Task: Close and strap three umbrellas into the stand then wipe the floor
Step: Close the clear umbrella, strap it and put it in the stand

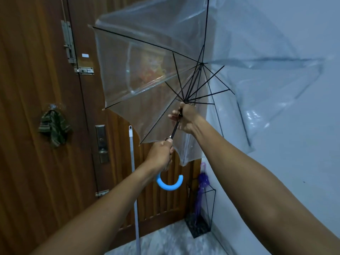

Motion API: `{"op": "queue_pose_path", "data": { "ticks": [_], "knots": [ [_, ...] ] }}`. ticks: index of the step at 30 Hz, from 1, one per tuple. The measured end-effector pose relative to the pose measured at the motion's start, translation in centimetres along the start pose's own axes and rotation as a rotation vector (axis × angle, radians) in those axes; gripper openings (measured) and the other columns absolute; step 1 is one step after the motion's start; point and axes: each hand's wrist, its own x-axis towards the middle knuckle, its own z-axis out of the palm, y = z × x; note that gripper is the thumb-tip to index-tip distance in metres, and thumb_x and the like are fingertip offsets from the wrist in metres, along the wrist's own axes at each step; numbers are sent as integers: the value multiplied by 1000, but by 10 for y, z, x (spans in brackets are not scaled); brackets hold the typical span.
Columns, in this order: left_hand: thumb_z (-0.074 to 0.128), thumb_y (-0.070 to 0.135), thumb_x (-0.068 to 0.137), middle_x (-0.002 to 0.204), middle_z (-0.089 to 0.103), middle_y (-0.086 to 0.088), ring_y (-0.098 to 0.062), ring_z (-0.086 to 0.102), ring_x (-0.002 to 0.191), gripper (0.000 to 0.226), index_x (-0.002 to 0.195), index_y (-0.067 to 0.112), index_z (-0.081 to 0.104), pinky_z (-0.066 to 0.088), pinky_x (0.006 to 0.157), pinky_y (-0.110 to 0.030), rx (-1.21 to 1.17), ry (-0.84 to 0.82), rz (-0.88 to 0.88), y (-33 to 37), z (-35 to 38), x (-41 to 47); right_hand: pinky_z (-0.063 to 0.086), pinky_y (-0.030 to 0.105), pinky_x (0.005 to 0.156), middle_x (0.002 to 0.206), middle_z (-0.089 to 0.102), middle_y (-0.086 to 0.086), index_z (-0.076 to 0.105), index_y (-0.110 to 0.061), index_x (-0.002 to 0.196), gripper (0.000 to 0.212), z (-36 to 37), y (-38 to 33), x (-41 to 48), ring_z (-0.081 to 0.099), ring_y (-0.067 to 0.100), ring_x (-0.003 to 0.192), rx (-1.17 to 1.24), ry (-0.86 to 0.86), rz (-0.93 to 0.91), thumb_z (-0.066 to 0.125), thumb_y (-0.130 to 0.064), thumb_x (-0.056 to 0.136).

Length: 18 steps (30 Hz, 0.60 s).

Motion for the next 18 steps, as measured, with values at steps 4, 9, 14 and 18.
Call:
{"op": "queue_pose_path", "data": {
  "ticks": [4, 9, 14, 18],
  "knots": [
    [34, 35, 107, 37, 35, 6, -17, 34, 39, 48, 64, 15, 43, 28, 46, -26, 135, 84, 35, 2, -6, 10, 31, 34, 67, 56, 65, -7, 41, -24, 74, 37, 6, 18, -5, 63, 16, 74, -52, -77, 37, 29, -37, 108],
    [33, 30, 106, 54, 44, -2, -18, 39, 49, 45, 66, 15, 48, 33, 55, -32, 224, 145, 86, 9, -10, 12, 43, 28, 55, 66, 74, -3, 42, -23, 79, 35, 18, 35, -17, 64, 19, 86, -5, -156, 84, 30, -38, 109],
    [31, 25, 106, 61, 47, -4, -16, 42, 52, 31, 91, 16, 56, 33, 52, -30, 252, 151, 95, 10, -14, 13, 50, 35, 70, 75, 78, 3, 39, -20, 84, 35, 30, 51, -26, 63, 25, 96, 40, -196, 128, 24, -38, 111],
    [30, 25, 105, 66, 52, -7, -18, 44, 52, 29, 101, 16, 57, 35, 53, -32, 325, 145, 90, 5, -19, 14, 47, 44, 107, 81, 79, 4, 39, -20, 78, 39, 33, 59, -29, 64, 27, 105, 5, -180, 126, 23, -35, 111]
  ]
}}
